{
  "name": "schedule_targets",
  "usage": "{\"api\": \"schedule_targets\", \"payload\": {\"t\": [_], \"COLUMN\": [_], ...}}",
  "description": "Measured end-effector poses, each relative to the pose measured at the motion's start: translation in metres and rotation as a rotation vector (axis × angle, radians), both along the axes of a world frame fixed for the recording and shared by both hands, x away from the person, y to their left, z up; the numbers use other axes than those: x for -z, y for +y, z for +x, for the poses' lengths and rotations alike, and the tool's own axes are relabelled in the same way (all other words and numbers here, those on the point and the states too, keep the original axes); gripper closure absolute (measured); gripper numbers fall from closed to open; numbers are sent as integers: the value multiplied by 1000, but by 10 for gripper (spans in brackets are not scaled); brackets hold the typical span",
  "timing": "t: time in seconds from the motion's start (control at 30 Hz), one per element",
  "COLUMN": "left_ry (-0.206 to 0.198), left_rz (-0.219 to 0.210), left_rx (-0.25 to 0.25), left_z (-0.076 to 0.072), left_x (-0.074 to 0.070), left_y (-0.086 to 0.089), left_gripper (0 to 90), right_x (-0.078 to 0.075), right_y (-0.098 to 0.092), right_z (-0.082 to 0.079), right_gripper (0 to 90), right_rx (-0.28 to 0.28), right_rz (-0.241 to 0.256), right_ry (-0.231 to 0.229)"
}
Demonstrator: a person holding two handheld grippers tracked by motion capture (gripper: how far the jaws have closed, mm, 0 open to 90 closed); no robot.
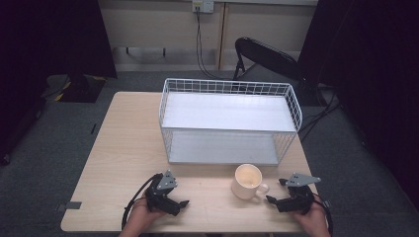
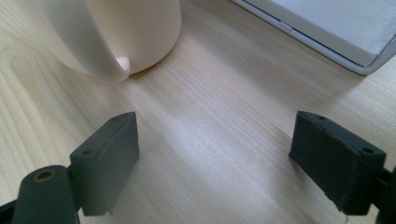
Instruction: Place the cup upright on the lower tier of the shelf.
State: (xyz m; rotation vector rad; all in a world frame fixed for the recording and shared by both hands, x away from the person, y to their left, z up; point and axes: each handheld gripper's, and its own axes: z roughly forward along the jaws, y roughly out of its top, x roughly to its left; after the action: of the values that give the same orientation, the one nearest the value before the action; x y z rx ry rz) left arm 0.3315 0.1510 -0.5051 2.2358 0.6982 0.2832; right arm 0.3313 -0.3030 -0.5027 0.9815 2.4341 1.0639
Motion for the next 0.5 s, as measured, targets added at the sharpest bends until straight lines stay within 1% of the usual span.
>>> {"api": "schedule_targets", "payload": {"t": [0.23, 0.4, 0.5], "left_ry": [0, 0, -1], "left_rz": [0, 0, 1], "left_rx": [1, 1, 1], "left_z": [0, 0, 0], "left_x": [0, 0, 0], "left_y": [0, 0, 0], "left_gripper": [58, 58, 58], "right_x": [0, 0, 0], "right_y": [0, 0, 1], "right_z": [0, -2, -2], "right_gripper": [148, 149, 149], "right_rx": [0, 16, 13], "right_rz": [0, 0, 1], "right_ry": [-1, 0, 0]}}
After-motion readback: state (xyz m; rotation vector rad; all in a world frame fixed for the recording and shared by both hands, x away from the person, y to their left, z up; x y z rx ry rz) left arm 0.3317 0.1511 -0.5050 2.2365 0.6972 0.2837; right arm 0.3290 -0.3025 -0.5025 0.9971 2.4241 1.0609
